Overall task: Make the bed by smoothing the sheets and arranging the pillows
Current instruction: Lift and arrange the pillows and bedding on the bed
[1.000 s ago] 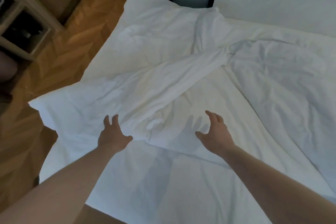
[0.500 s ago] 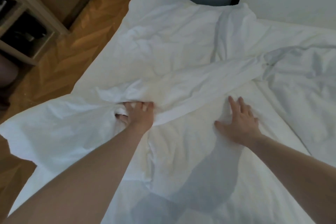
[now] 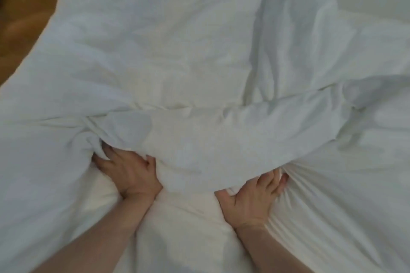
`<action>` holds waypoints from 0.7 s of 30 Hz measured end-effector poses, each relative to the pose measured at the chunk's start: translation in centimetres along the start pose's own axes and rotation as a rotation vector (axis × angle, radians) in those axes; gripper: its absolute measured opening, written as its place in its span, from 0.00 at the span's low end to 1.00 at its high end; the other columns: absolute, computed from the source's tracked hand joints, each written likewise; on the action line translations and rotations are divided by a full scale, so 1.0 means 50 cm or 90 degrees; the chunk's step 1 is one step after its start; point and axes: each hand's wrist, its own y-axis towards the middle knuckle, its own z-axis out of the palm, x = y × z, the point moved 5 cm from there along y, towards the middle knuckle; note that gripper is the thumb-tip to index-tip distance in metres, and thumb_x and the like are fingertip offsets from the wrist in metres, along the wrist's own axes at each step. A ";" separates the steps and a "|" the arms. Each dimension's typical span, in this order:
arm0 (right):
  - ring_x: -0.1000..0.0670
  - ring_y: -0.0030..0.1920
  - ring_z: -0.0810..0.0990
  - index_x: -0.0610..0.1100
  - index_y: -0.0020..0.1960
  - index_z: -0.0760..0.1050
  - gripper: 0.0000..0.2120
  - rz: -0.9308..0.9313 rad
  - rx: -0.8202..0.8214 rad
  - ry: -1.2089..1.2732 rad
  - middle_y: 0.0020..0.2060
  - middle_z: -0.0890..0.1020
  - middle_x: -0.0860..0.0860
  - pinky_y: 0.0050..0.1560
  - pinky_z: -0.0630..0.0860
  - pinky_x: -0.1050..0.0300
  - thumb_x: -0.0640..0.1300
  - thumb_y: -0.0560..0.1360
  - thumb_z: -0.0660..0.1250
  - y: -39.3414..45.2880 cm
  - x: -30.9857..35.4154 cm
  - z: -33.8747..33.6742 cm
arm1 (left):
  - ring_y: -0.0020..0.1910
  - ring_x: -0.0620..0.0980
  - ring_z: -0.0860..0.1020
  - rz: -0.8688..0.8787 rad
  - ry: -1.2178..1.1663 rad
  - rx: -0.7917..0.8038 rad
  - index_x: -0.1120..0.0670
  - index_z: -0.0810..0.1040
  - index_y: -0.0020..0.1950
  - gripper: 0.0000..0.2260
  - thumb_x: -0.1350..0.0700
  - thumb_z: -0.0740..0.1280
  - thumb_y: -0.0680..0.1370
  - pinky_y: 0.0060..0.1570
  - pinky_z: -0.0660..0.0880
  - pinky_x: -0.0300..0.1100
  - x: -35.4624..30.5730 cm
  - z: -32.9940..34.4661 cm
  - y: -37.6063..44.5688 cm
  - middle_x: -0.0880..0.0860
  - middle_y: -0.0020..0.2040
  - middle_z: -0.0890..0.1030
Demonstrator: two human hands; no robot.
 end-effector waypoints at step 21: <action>0.50 0.54 0.83 0.47 0.62 0.73 0.36 0.398 0.270 0.553 0.52 0.84 0.53 0.57 0.77 0.50 0.68 0.65 0.77 0.086 0.062 -0.296 | 0.63 0.68 0.71 0.197 -0.179 0.078 0.64 0.78 0.59 0.37 0.34 0.56 0.68 0.65 0.67 0.62 0.056 -0.156 -0.030 0.65 0.63 0.74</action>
